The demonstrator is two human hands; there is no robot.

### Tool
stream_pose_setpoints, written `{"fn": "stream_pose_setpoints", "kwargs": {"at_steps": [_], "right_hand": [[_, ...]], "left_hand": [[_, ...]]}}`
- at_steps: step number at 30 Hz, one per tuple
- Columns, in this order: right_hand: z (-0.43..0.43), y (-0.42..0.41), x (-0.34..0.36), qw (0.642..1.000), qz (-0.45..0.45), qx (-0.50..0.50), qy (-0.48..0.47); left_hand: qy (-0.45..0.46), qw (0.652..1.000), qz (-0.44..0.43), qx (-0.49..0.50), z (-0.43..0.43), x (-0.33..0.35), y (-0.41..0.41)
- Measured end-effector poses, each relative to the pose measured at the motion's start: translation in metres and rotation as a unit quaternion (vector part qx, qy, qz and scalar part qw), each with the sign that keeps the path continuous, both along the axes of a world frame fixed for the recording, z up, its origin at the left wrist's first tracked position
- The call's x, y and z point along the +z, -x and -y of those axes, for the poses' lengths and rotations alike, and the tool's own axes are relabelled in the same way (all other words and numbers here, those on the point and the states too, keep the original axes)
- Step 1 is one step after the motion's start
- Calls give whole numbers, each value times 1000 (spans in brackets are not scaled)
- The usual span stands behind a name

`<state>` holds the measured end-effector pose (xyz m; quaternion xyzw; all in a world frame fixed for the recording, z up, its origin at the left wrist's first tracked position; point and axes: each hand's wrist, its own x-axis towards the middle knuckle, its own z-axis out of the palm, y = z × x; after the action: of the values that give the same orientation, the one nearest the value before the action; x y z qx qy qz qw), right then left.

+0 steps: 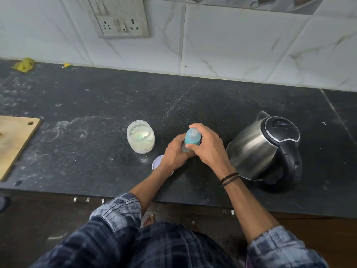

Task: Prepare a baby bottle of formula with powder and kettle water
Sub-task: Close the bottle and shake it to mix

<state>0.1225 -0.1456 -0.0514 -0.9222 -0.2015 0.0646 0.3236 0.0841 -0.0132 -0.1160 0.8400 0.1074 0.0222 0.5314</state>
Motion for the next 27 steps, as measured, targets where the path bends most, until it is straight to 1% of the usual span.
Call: {"fn": "stream_pose_setpoints", "kwargs": {"at_steps": [4, 8, 10, 17, 21, 24, 27], "right_hand": [[-4, 1, -3, 1000, 12, -17, 14], [-3, -3, 0, 999, -8, 13, 39], [-3, -2, -1, 999, -13, 17, 36], [-8, 7, -9, 999, 40, -26, 17], [-9, 8, -8, 998, 46, -39, 24], [-7, 2, 0, 999, 14, -8, 51], [-5, -1, 7, 998, -1, 27, 54]], "left_hand": [[0, 1000, 2, -1, 0, 2, 1], [-1, 1000, 2, 0, 0, 1, 2], [1, 1000, 0, 0, 0, 2, 3], [-18, 1000, 4, -3, 2, 6, 3], [-25, 1000, -3, -2, 3, 7, 3], [-19, 1000, -9, -1, 2, 7, 3], [-16, 1000, -11, 3, 2, 6, 4]]}}
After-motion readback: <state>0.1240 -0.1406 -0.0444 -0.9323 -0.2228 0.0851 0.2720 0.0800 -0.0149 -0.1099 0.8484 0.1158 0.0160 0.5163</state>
